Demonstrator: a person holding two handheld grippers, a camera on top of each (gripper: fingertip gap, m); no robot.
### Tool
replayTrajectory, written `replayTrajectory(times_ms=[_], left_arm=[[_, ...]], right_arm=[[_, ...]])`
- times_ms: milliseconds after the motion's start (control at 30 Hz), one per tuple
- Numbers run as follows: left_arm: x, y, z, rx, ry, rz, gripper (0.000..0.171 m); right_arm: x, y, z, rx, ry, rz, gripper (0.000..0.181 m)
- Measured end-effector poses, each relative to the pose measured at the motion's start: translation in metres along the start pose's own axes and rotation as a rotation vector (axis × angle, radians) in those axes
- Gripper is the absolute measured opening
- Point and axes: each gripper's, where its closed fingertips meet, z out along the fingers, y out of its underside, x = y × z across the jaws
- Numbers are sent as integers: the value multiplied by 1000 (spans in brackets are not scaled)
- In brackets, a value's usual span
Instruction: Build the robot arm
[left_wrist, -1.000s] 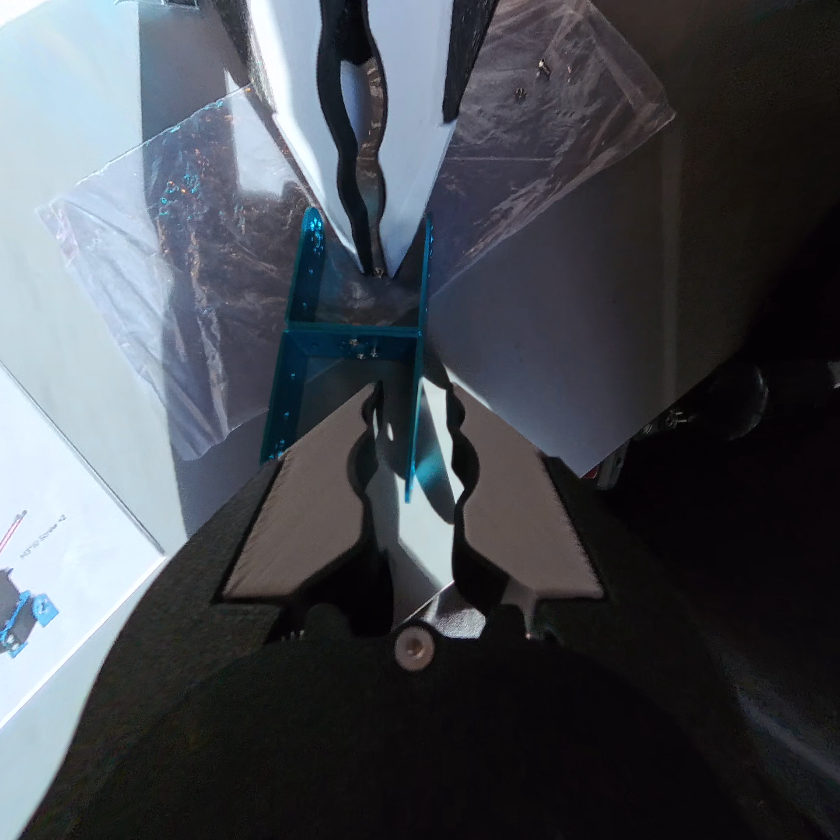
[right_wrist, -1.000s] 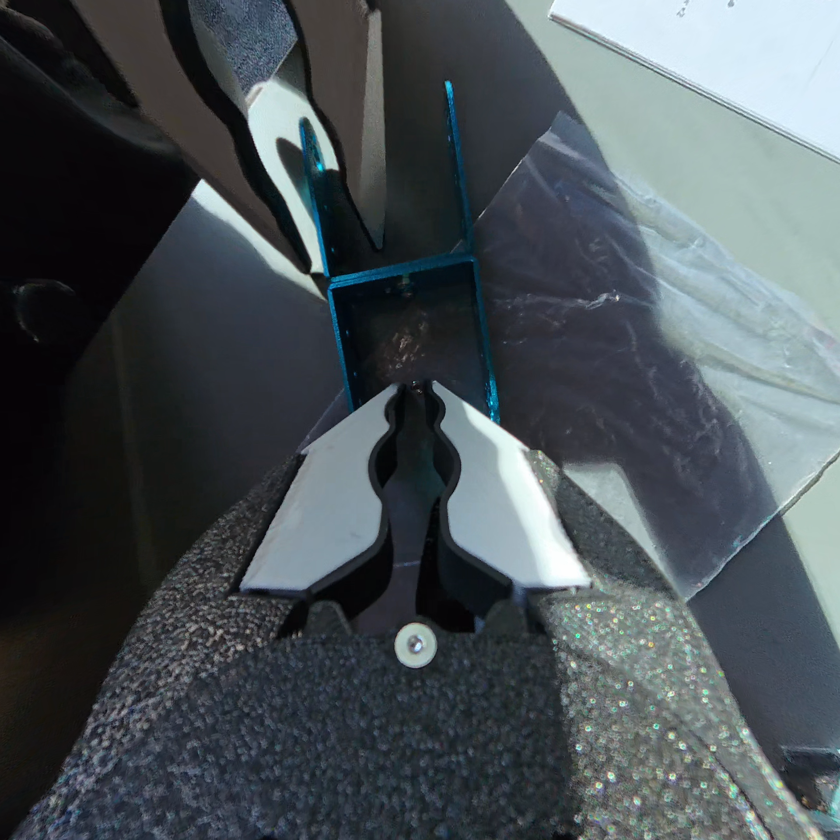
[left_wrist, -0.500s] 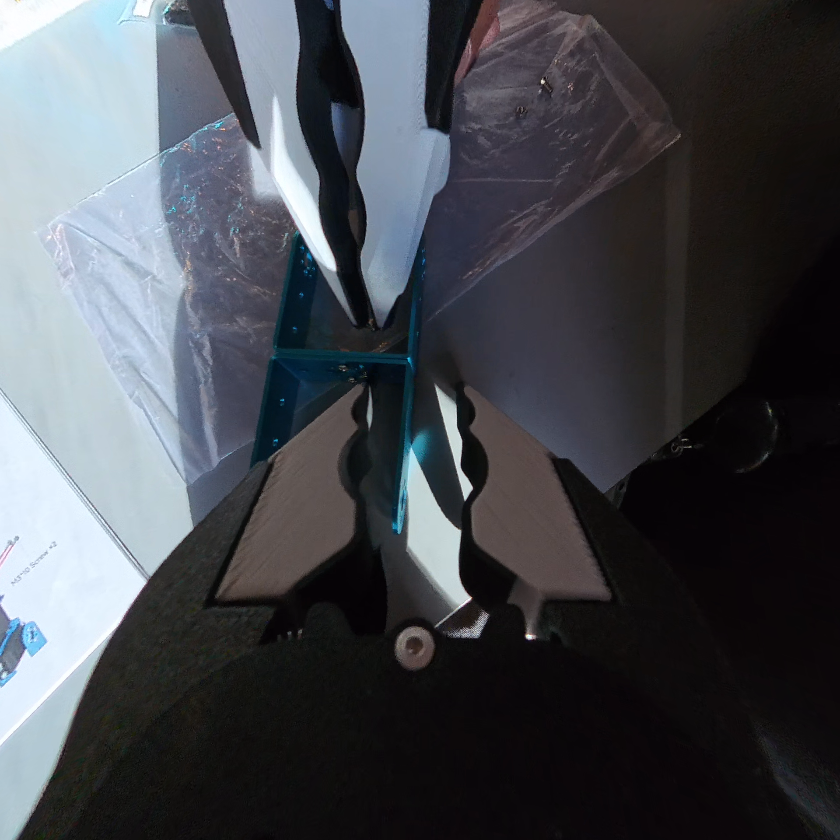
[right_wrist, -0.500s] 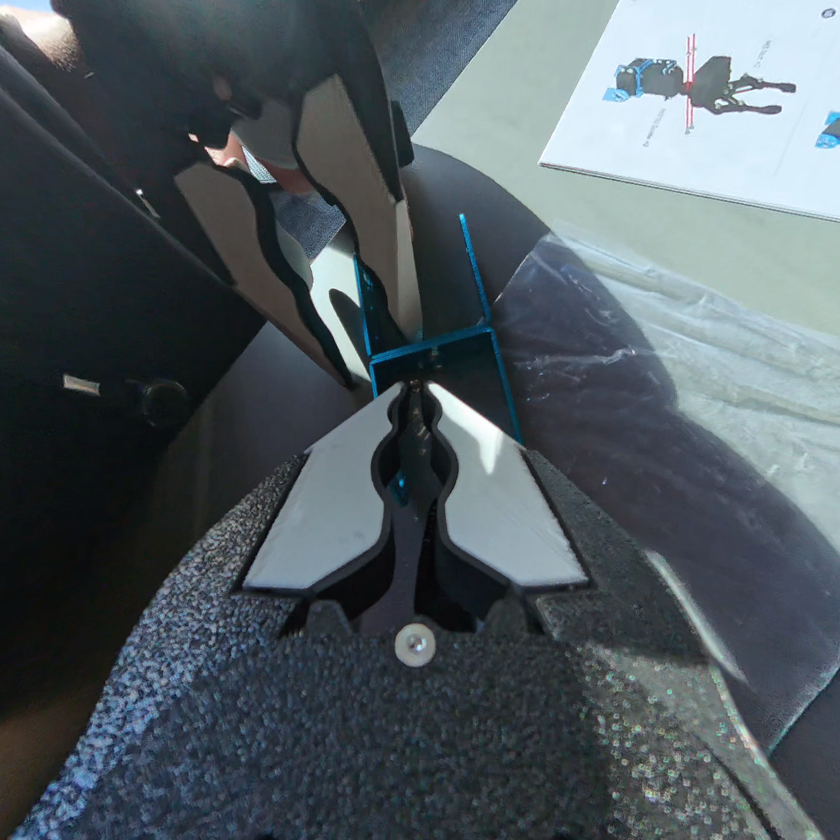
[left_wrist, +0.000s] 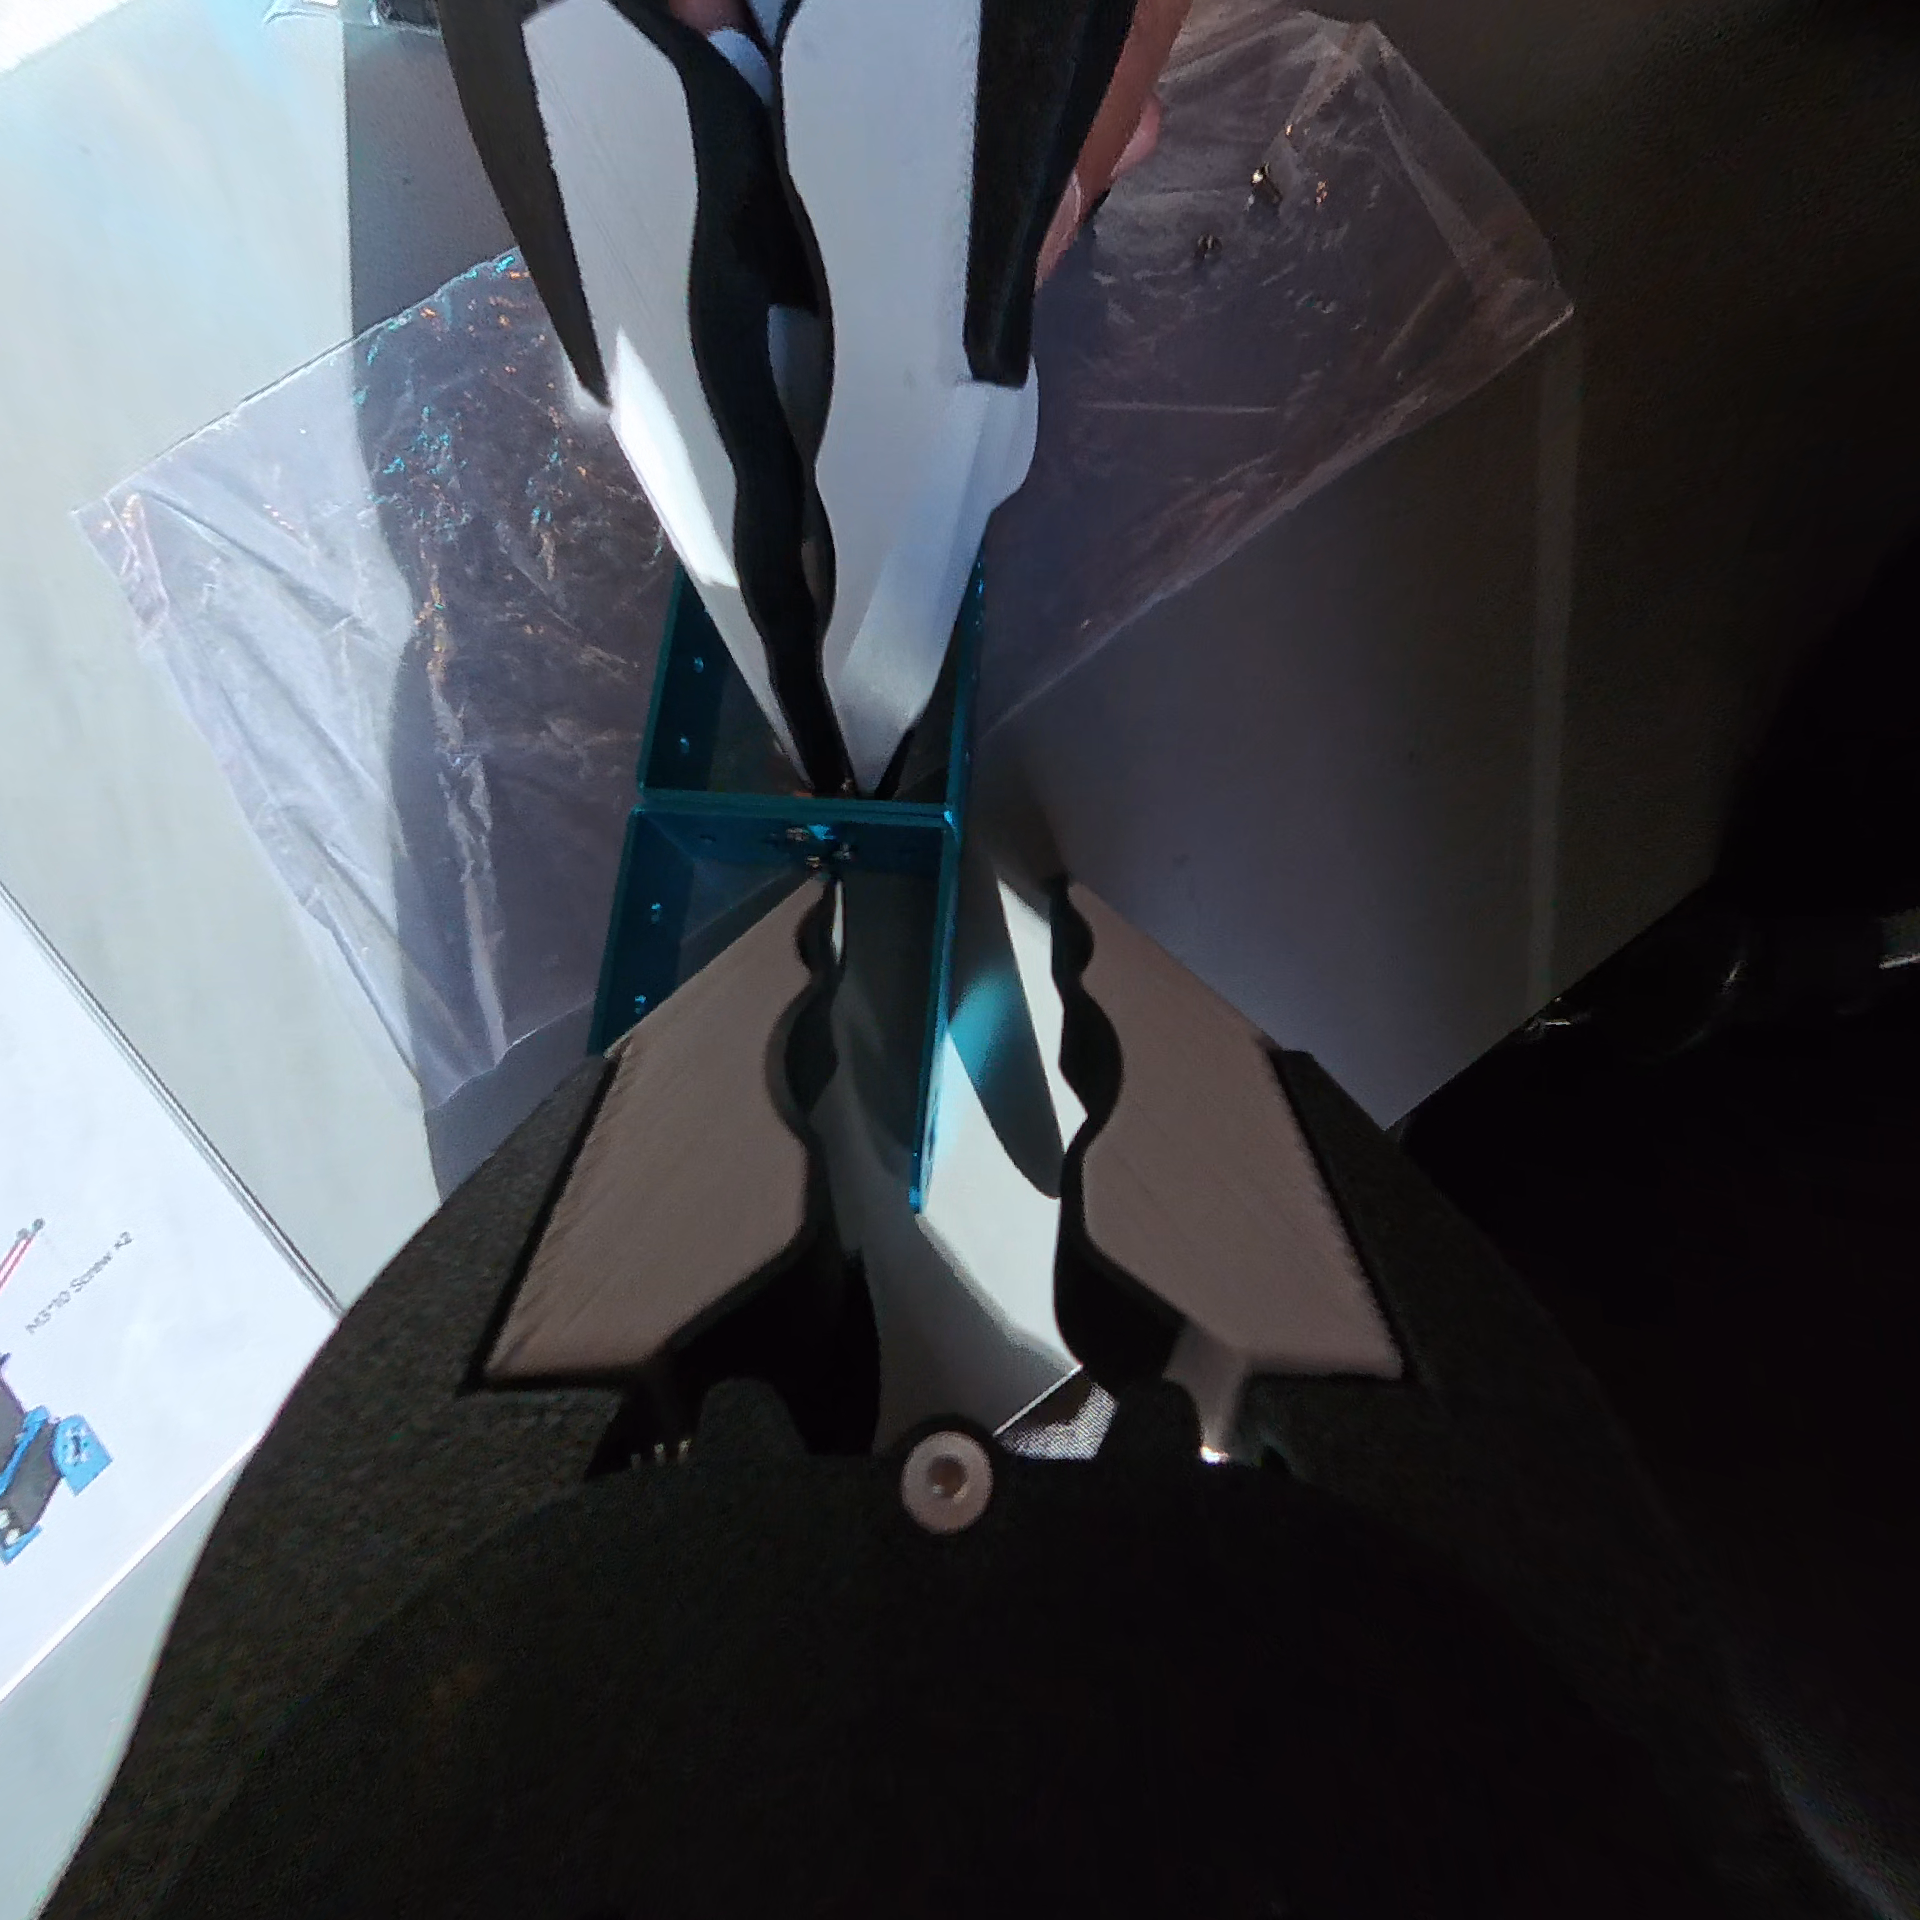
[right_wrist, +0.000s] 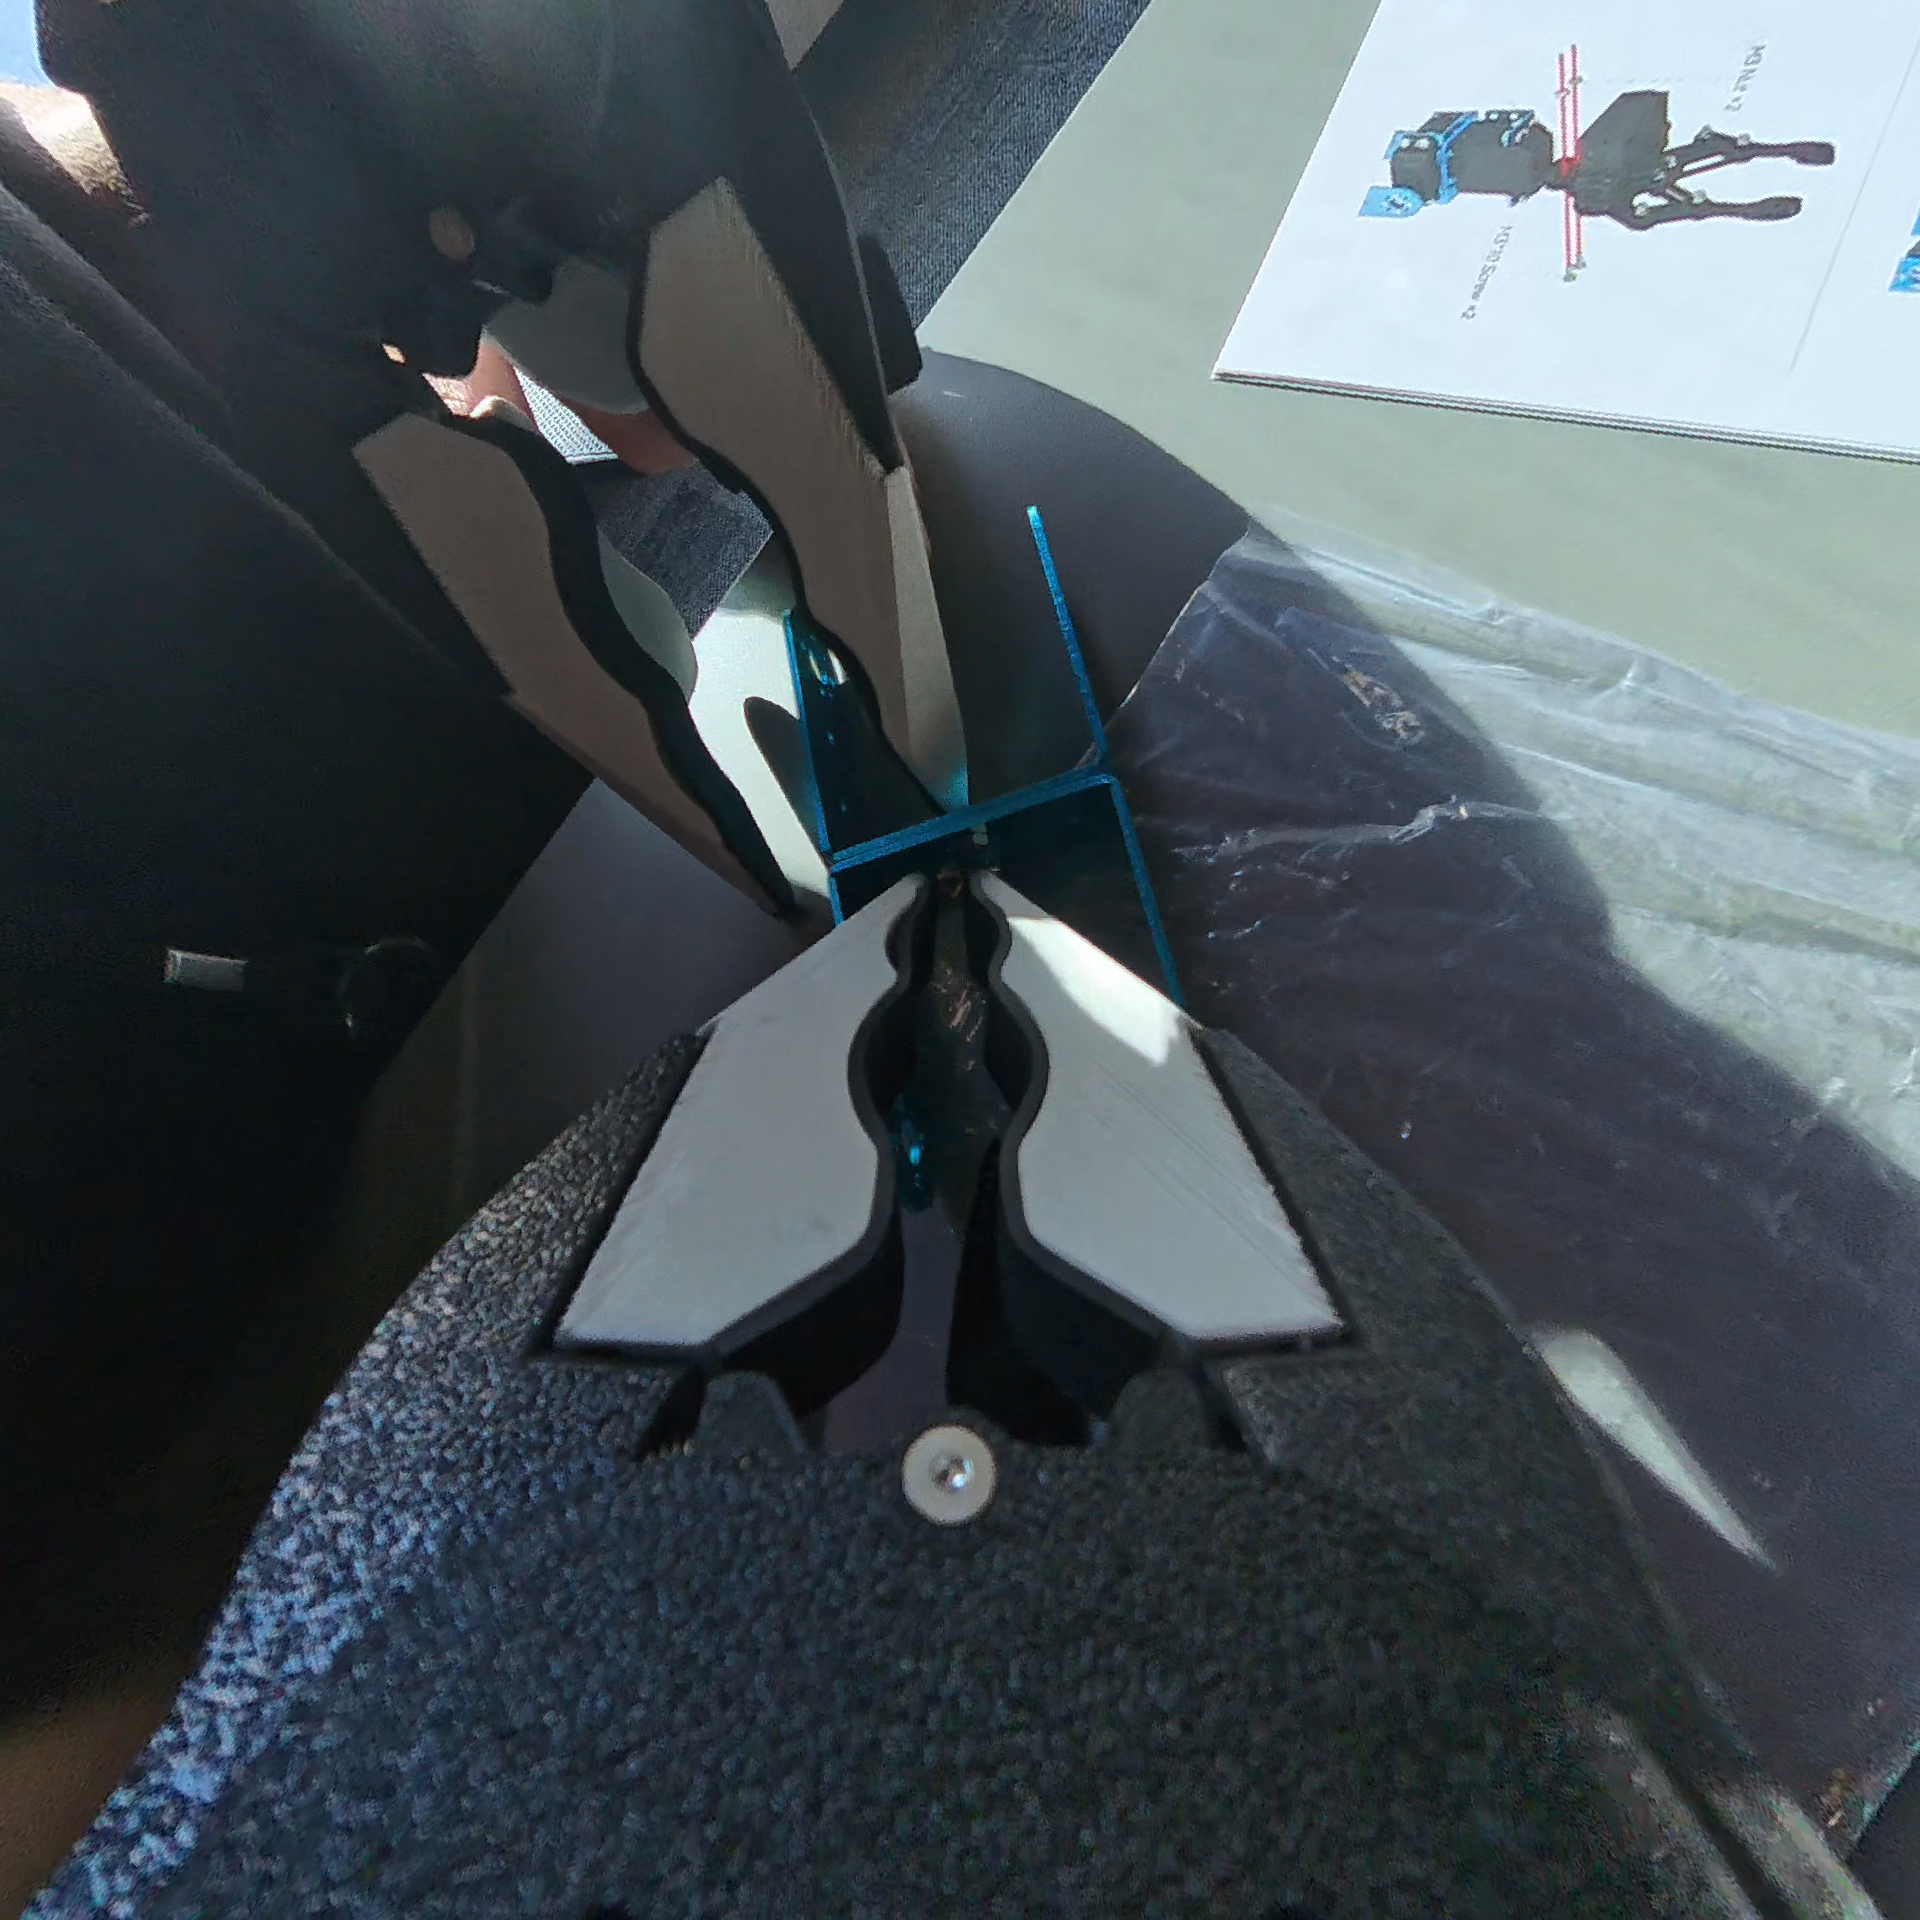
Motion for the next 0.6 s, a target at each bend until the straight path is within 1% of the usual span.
replayTrajectory(times_ms=[467,600], left_arm=[[3,-1,2,19,26,-7,38],[4,-2,2,19,30,-4,39]], right_arm=[[1,3,3,-13,14,-60,3],[3,2,2,-6,9,-46,4]])
